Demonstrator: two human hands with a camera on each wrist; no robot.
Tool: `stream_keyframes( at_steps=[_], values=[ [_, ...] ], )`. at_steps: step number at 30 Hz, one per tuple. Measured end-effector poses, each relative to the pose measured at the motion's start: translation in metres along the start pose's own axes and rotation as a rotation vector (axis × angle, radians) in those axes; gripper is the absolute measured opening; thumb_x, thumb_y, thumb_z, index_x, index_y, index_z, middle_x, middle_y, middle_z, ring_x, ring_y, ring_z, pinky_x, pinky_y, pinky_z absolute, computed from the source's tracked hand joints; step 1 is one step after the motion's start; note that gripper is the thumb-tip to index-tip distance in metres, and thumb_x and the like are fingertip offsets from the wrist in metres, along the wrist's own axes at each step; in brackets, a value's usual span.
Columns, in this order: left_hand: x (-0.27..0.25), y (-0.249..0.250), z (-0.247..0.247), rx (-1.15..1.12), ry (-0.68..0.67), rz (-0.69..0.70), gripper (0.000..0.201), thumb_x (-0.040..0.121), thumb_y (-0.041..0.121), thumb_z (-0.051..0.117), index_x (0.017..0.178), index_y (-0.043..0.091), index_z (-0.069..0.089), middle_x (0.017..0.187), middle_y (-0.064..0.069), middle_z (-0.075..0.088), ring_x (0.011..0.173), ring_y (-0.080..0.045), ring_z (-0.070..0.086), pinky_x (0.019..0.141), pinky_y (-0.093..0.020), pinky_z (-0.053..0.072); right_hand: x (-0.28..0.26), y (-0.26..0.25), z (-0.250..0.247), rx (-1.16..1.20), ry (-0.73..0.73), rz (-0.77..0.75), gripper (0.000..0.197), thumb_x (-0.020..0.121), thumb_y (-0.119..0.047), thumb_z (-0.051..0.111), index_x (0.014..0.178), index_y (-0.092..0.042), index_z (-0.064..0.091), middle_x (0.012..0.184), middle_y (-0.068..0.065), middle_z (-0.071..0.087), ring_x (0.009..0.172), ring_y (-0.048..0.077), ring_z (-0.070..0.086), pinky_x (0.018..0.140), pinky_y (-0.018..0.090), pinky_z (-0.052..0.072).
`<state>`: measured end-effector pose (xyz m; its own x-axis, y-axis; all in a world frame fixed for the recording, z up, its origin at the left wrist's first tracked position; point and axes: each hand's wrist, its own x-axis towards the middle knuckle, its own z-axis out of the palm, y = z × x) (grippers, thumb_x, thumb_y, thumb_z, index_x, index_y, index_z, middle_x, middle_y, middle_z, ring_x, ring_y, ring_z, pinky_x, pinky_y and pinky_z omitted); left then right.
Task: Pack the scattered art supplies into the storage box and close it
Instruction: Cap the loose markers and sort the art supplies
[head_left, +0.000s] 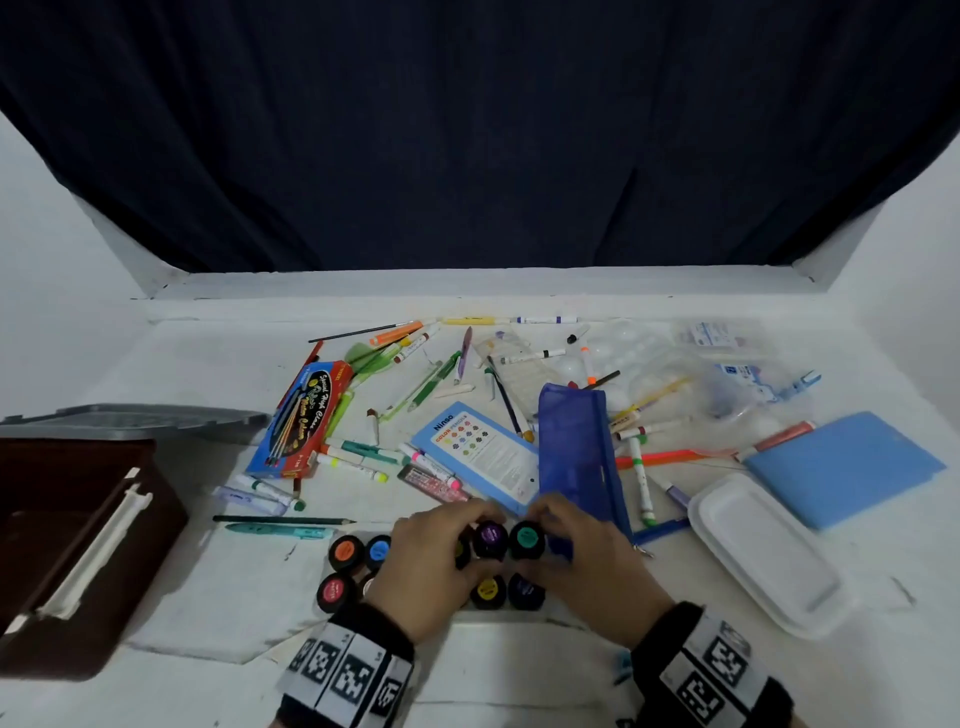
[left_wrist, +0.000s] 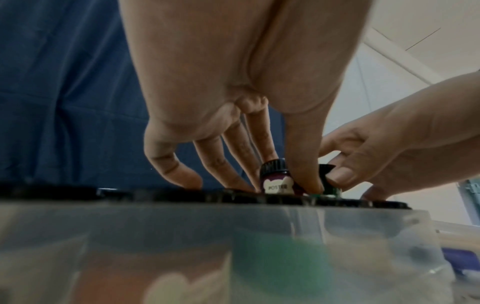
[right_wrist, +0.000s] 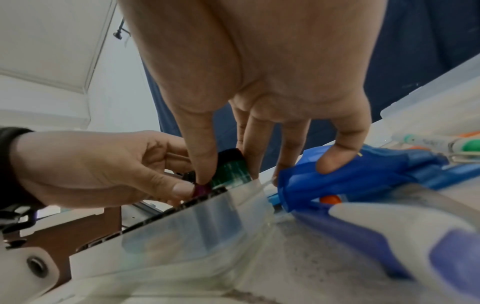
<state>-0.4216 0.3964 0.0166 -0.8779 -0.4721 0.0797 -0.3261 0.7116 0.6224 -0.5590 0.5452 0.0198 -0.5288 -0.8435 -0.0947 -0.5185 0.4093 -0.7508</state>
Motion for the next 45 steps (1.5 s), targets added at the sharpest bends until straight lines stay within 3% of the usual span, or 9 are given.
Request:
stream_keyframes(
  at_steps=[5, 10, 18, 24, 29, 35, 39, 42, 45],
  values=[
    [0.002, 0.001, 0.004, 0.110, -0.017, -0.087, 0.036, 0.077, 0.046, 0.072, 0.109, 0.042, 0.055, 0.103, 0.023, 0.065, 0.105, -0.006, 0.057, 0.091, -0.042, 0.039, 0.000, -0.005, 0.010, -0.148, -0.001, 0.005, 0.034, 0.083, -0.039, 0.065, 0.107, -0.037, 0.041, 0.105, -0.019, 0.063, 0.105, 0.008, 0.058, 0.091, 0.044, 0.045],
    [0.001, 0.006, -0.003, 0.166, -0.109, -0.128, 0.042, 0.082, 0.057, 0.068, 0.118, 0.044, 0.052, 0.109, 0.026, 0.060, 0.109, -0.005, 0.051, 0.089, -0.037, 0.031, -0.002, -0.015, 0.009, -0.203, -0.048, 0.022, 0.026, 0.088, -0.042, 0.058, 0.104, -0.038, 0.038, 0.110, -0.014, 0.059, 0.108, 0.011, 0.052, 0.094, 0.046, 0.041],
    [0.001, 0.007, -0.008, 0.189, -0.117, -0.134, 0.035, 0.095, 0.048, 0.057, 0.130, 0.046, 0.053, 0.125, 0.022, 0.060, 0.121, -0.004, 0.049, 0.097, -0.036, 0.027, 0.003, -0.016, 0.008, -0.183, -0.057, 0.006, 0.029, 0.082, -0.047, 0.055, 0.108, -0.038, 0.047, 0.108, -0.009, 0.066, 0.100, 0.015, 0.062, 0.088, 0.045, 0.052],
    [0.003, 0.010, -0.005, 0.262, -0.089, -0.129, 0.032, 0.089, 0.046, 0.066, 0.120, 0.046, 0.059, 0.115, 0.019, 0.065, 0.115, -0.006, 0.053, 0.083, -0.033, 0.019, 0.008, -0.017, 0.005, -0.299, -0.069, -0.028, 0.016, 0.091, -0.030, 0.057, 0.107, -0.028, 0.054, 0.103, -0.004, 0.067, 0.093, 0.018, 0.063, 0.082, 0.040, 0.054],
    [0.003, 0.009, -0.010, 0.197, -0.104, -0.110, 0.042, 0.085, 0.058, 0.065, 0.125, 0.049, 0.053, 0.119, 0.026, 0.061, 0.115, 0.004, 0.051, 0.092, -0.035, 0.025, 0.007, -0.016, 0.001, -0.210, -0.014, -0.020, 0.023, 0.089, -0.032, 0.061, 0.112, -0.029, 0.057, 0.111, -0.008, 0.067, 0.096, 0.013, 0.062, 0.083, 0.034, 0.055],
    [-0.009, -0.015, -0.034, 0.236, -0.103, -0.136, 0.048, 0.084, 0.065, 0.060, 0.129, 0.055, 0.046, 0.128, 0.032, 0.051, 0.124, 0.001, 0.042, 0.092, -0.037, 0.025, 0.002, -0.021, 0.003, -0.280, -0.013, -0.048, 0.037, 0.090, -0.042, 0.060, 0.123, -0.032, 0.050, 0.122, -0.008, 0.057, 0.116, 0.015, 0.048, 0.099, 0.041, 0.043],
    [-0.035, -0.049, -0.060, 0.308, -0.236, -0.196, 0.091, 0.052, 0.087, 0.065, 0.133, 0.064, 0.032, 0.128, 0.036, 0.035, 0.124, 0.000, 0.033, 0.094, -0.037, 0.024, -0.005, -0.028, 0.008, -0.411, -0.174, -0.034, 0.071, 0.084, -0.059, 0.059, 0.144, -0.034, 0.031, 0.143, -0.009, 0.041, 0.135, 0.016, 0.034, 0.110, 0.048, 0.030],
    [-0.052, -0.078, -0.075, 0.248, -0.256, -0.206, 0.093, 0.046, 0.071, 0.079, 0.122, 0.077, 0.024, 0.128, 0.036, 0.039, 0.122, 0.002, 0.042, 0.102, -0.039, 0.037, -0.003, -0.028, 0.013, -0.558, -0.229, -0.057, 0.079, 0.077, -0.065, 0.062, 0.142, -0.033, 0.031, 0.142, -0.009, 0.039, 0.133, 0.019, 0.035, 0.107, 0.051, 0.032],
    [-0.063, -0.102, -0.079, 0.102, -0.168, -0.157, 0.094, 0.051, 0.050, 0.088, 0.125, 0.074, 0.035, 0.128, 0.028, 0.053, 0.118, 0.004, 0.052, 0.103, -0.036, 0.047, -0.001, -0.030, 0.017, -0.657, -0.245, -0.052, 0.080, 0.076, -0.056, 0.067, 0.142, -0.029, 0.031, 0.137, -0.004, 0.038, 0.127, 0.022, 0.040, 0.104, 0.048, 0.037]
  ],
)
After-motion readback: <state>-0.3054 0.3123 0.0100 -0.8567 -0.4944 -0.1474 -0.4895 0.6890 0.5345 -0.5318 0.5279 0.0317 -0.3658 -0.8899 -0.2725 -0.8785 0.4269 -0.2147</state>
